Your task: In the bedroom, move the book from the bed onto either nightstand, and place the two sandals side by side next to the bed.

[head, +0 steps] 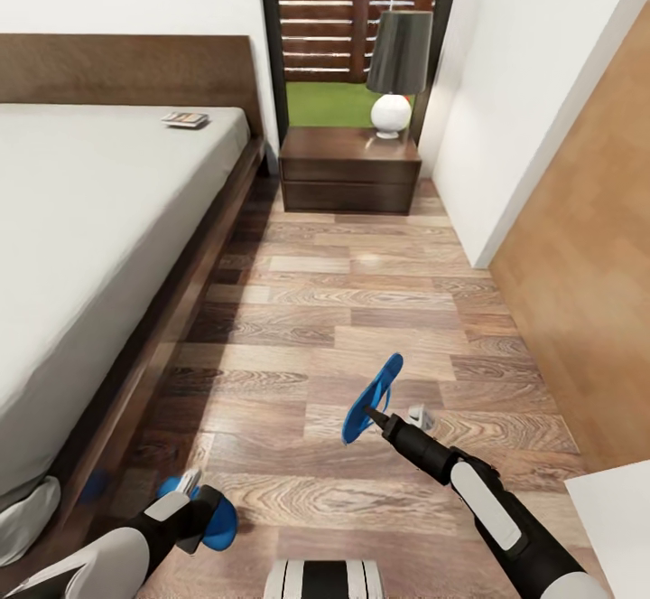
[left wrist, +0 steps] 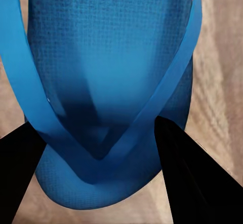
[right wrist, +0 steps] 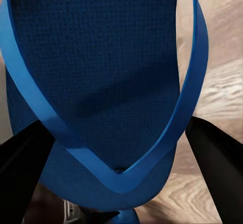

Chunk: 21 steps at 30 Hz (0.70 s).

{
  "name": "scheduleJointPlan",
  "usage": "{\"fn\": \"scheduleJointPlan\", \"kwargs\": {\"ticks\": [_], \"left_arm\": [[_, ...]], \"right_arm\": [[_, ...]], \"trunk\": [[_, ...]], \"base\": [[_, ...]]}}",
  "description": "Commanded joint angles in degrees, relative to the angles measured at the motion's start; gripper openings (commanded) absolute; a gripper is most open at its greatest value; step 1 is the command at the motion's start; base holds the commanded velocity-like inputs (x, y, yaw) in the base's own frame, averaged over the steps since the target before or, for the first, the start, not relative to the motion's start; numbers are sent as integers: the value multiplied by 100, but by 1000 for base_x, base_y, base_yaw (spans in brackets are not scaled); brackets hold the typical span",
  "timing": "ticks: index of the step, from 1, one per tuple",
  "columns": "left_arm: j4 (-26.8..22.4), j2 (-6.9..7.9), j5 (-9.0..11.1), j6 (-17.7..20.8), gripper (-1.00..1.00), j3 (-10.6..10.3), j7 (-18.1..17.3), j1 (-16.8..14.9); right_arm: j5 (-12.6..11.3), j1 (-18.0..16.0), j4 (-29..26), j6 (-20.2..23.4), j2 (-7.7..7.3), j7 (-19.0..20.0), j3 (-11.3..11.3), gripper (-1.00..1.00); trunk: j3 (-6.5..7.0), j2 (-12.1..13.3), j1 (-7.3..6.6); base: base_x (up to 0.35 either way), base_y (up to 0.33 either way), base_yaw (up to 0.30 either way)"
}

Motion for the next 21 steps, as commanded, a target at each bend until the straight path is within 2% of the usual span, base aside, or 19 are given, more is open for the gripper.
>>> {"fn": "scheduleJointPlan", "kwargs": {"ticks": [1, 16, 21], "left_arm": [[-16, -15, -8, 24, -100, 38, 32, 1], [-34, -137, -8, -333, -100, 46, 20, -2], [-34, -119, -13, -351, -100, 170, 15, -2]], "right_arm": [[-56, -5, -1, 18, 5, 7, 25, -100], [-56, -6, -2, 23, 22, 14, 52, -100], [-56, -4, -2, 24, 22, 15, 53, -100]], "trunk": [[-26, -3, 1], [-359, -23, 40], [-425, -27, 48]], "base": [[0, 0, 0], [0, 0, 0], [0, 0, 0]]}}
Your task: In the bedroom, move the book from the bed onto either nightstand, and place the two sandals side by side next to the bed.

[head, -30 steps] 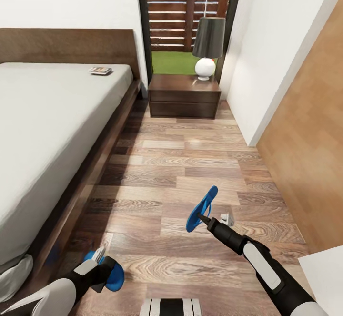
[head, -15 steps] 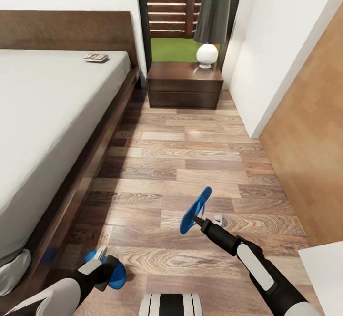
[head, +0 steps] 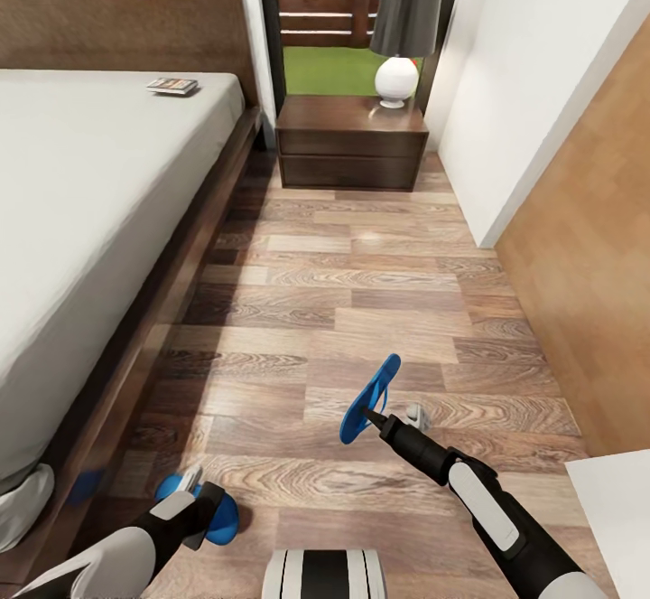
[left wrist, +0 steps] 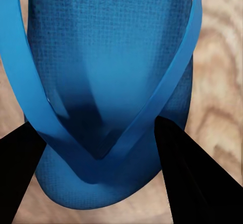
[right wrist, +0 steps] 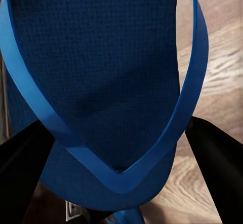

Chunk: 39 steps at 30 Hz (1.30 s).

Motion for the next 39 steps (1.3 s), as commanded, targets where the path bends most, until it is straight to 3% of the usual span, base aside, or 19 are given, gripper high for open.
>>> {"fn": "scheduleJointPlan", "kwargs": {"ticks": [1, 14, 22, 39], "left_arm": [[-15, 1, 1, 28, -100, 54, 31, 1], [-15, 19, -1, 25, -100, 122, 23, 1], [-15, 29, -1, 25, -100, 124, 23, 1], [-15, 39, -1, 25, -100, 124, -1, 2]], "right_arm": [[-50, -2, -2, 18, -5, 7, 9, -100], [-50, -4, -7, 18, -5, 7, 9, -100], [-50, -6, -1, 19, -5, 0, 9, -100], [-50, -4, -2, 19, -5, 7, 9, -100]], "trunk": [[-3, -1, -1], [-3, -1, -1], [-181, -12, 20], [-181, -12, 20]], "base": [[0, 0, 0], [0, 0, 0], [0, 0, 0], [0, 0, 0]]}}
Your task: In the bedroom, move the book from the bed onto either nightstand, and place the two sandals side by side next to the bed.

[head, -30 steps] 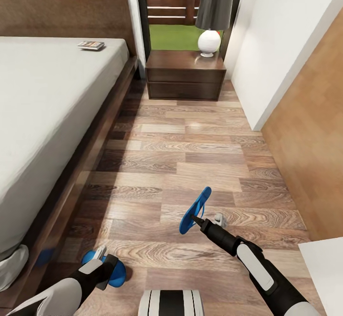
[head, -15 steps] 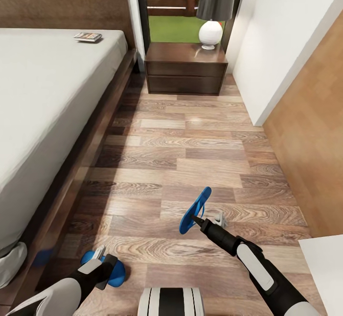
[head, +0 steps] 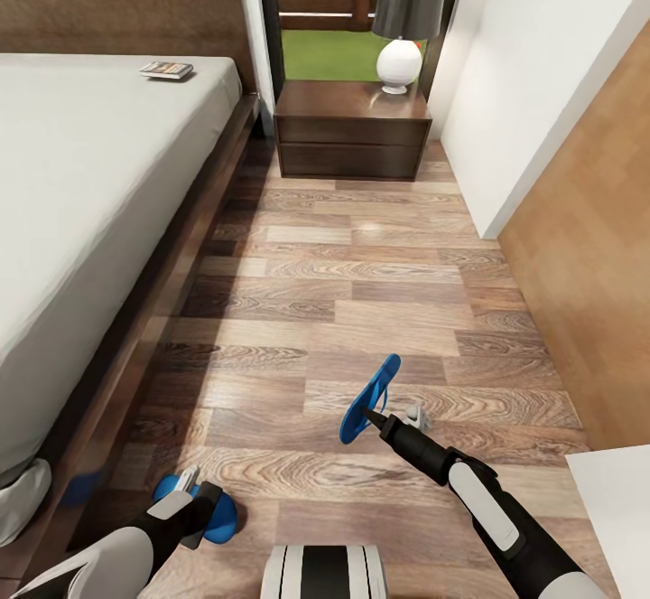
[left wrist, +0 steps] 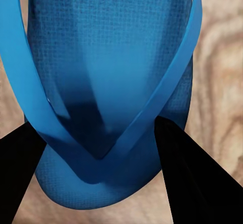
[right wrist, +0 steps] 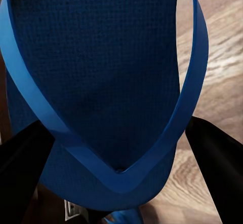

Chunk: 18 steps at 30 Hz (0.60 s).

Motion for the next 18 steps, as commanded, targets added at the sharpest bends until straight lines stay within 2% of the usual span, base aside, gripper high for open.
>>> {"fn": "scheduleJointPlan", "kwargs": {"ticks": [1, 18], "left_arm": [[-15, -1, 13, 30, -100, 9, 32, 0], [-15, 8, 13, 30, -100, 9, 35, 0]], "right_arm": [[-49, -2, -1, 19, -5, 7, 9, -100], [-49, -1, 1, 19, -5, -2, 9, -100]], "trunk": [[-3, -1, -1], [-48, -4, 4]], "base": [[0, 0, 0], [0, 0, 0]]}}
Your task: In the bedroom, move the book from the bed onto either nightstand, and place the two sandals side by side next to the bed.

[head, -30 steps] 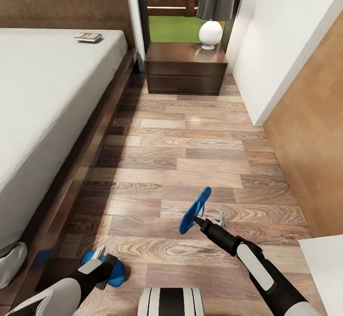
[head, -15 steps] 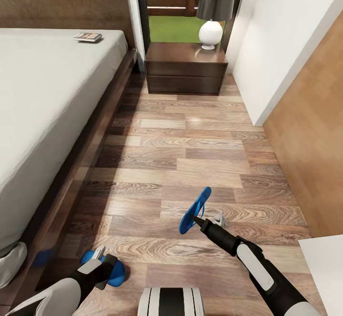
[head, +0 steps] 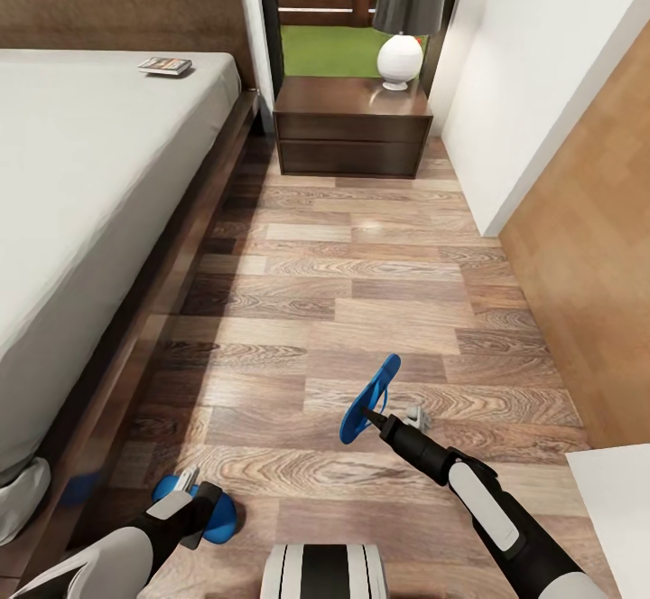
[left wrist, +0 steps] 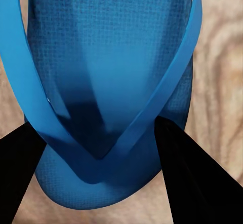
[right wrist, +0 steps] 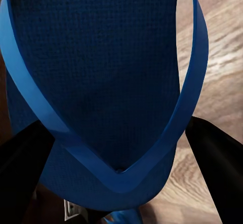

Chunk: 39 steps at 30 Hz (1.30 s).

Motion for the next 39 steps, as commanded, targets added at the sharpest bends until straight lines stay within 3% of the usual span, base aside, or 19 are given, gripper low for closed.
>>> {"fn": "scheduleJointPlan", "kwargs": {"ticks": [1, 23, 24, 39], "left_arm": [[-15, -3, 12, 30, -100, 9, 29, 1], [-15, -5, 12, 37, -100, 9, 16, 4], [-15, -7, 12, 34, 100, 8, 16, 3], [-15, -1, 12, 46, 100, 2, 14, 1]], "right_arm": [[-49, -4, 0, 19, -5, 7, 9, -100], [-49, -5, 0, 19, -5, -2, 9, -100], [-49, -5, 0, 19, -5, -2, 9, -100], [-49, -6, 0, 19, -5, -2, 9, -100]], "trunk": [[-3, -1, -1], [-3, -1, -1], [-3, -1, -1], [-3, -1, -1]], "base": [[0, 0, 0], [0, 0, 0], [0, 0, 0], [0, 0, 0]]}}
